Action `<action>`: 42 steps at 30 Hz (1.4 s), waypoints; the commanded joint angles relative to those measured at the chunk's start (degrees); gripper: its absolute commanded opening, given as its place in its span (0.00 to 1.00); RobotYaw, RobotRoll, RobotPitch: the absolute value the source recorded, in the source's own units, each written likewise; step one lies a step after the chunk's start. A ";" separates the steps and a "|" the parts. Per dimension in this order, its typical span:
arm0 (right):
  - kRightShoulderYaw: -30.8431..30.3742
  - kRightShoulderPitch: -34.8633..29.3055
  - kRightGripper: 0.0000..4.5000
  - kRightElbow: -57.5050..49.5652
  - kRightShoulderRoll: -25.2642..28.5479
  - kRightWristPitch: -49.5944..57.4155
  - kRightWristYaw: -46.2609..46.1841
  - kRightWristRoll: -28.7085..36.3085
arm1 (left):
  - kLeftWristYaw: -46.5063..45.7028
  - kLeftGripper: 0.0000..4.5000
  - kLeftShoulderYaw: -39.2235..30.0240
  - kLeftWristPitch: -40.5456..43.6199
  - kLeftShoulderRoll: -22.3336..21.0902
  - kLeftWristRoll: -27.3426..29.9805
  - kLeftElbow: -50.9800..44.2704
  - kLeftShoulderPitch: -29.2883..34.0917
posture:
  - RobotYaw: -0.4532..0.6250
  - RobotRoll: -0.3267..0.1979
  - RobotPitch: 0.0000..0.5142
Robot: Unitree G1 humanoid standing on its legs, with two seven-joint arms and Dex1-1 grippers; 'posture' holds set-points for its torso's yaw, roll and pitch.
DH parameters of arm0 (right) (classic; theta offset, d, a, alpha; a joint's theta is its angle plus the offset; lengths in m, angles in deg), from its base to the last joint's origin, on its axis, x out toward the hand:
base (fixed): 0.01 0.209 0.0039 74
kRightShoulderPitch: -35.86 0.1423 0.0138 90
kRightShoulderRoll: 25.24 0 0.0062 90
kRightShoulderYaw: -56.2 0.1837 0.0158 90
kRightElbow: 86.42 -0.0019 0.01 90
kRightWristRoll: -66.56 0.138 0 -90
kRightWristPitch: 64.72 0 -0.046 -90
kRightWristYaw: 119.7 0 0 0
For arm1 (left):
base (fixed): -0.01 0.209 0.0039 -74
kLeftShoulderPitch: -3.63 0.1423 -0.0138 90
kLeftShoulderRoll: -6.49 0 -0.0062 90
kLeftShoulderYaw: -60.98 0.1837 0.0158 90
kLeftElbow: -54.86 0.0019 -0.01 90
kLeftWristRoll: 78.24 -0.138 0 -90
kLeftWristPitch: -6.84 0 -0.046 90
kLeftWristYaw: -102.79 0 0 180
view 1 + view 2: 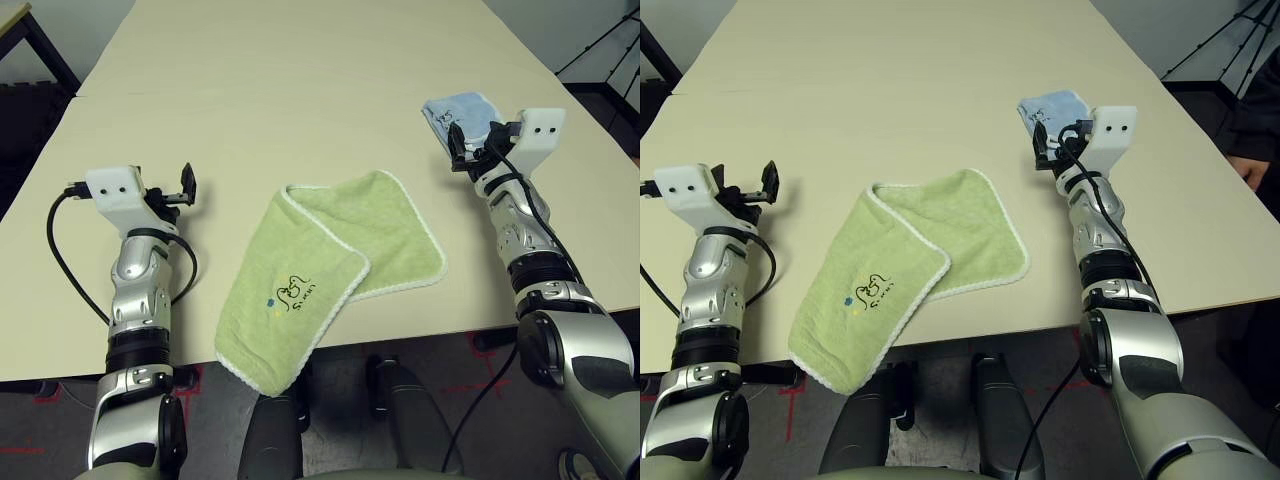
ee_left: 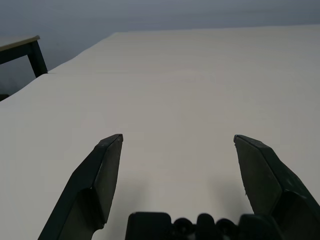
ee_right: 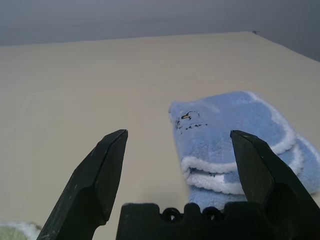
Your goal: Fold the towel and set it aside.
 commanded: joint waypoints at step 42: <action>-12.59 16.43 0.99 15.60 9.79 12.33 38.94 -9.02 | 52.31 1.00 10.41 12.98 -15.64 13.70 -14.84 5.90 | 0.44 0.62 0.34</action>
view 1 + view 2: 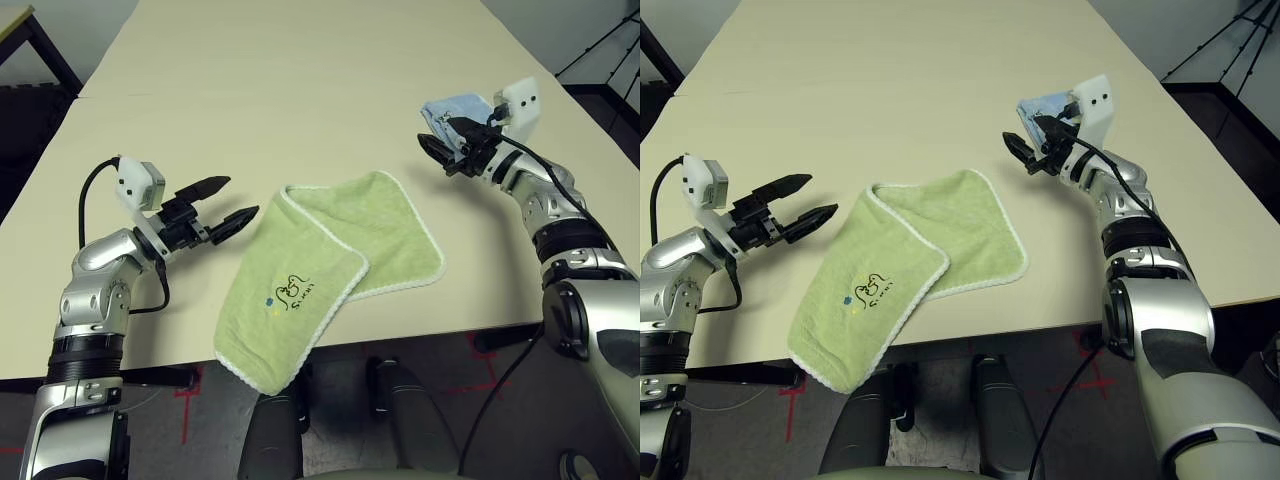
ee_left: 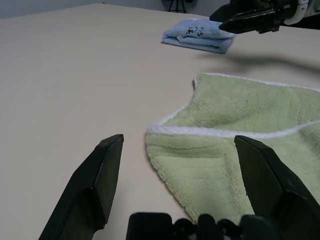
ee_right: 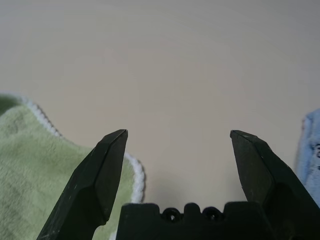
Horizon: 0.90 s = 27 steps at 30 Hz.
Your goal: Fold the towel and set it aside.
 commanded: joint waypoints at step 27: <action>-9.98 10.15 0.99 11.22 -1.64 6.65 0.96 -17.55 | 2.33 1.00 2.08 8.47 -1.08 3.53 -10.98 -0.18 | 0.50 0.62 0.39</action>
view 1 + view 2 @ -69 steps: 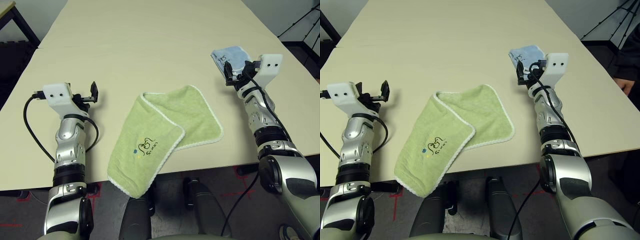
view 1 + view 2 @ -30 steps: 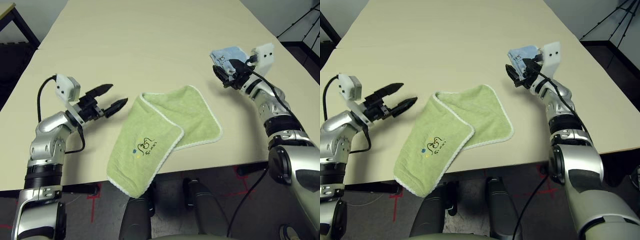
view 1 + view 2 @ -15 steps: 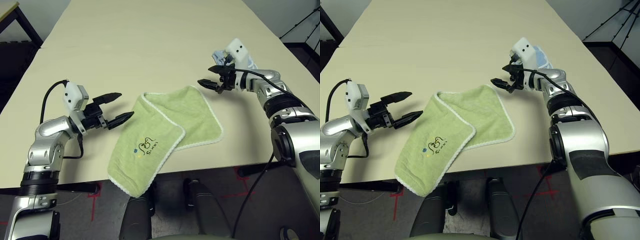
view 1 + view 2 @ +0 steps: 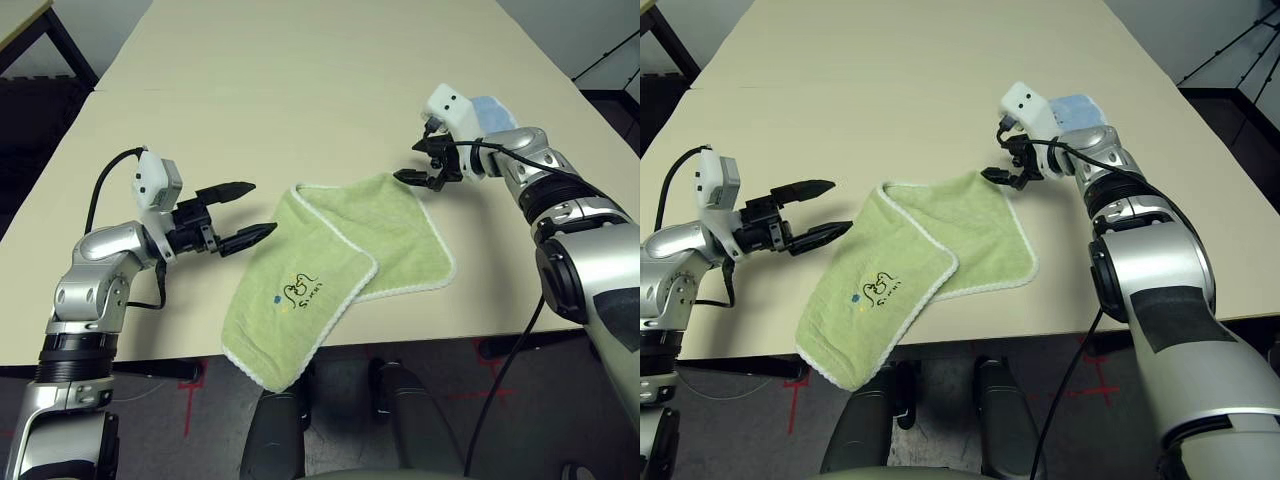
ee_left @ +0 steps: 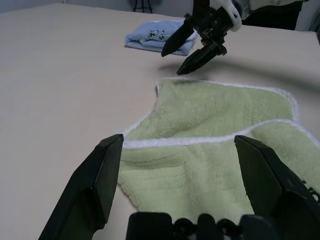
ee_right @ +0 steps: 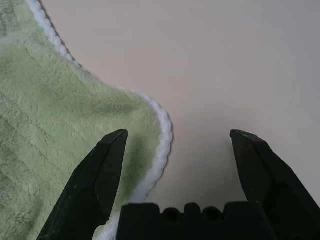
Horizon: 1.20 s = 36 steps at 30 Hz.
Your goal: Fold the towel and set it aside.
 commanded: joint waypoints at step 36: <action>3.03 -2.93 0.99 0.45 -0.15 -3.64 1.12 -0.15 | -7.77 1.00 1.54 3.30 1.41 -1.41 -8.87 6.94 | 0.51 0.62 0.58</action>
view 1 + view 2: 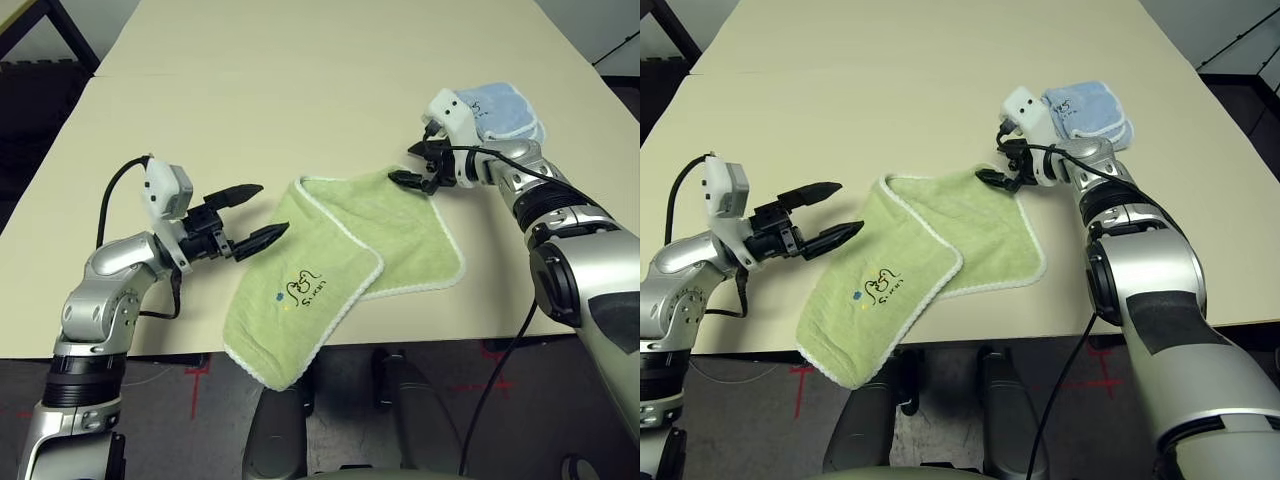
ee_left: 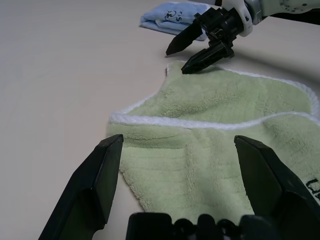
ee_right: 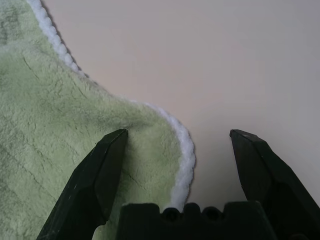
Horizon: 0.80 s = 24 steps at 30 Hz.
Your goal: Fold the towel and set it aside.
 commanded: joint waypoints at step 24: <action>-0.95 0.12 0.99 0.52 2.37 3.98 2.45 -0.73 | 2.46 1.00 0.70 -0.56 -0.05 1.72 -5.87 2.67 | 0.54 0.62 0.53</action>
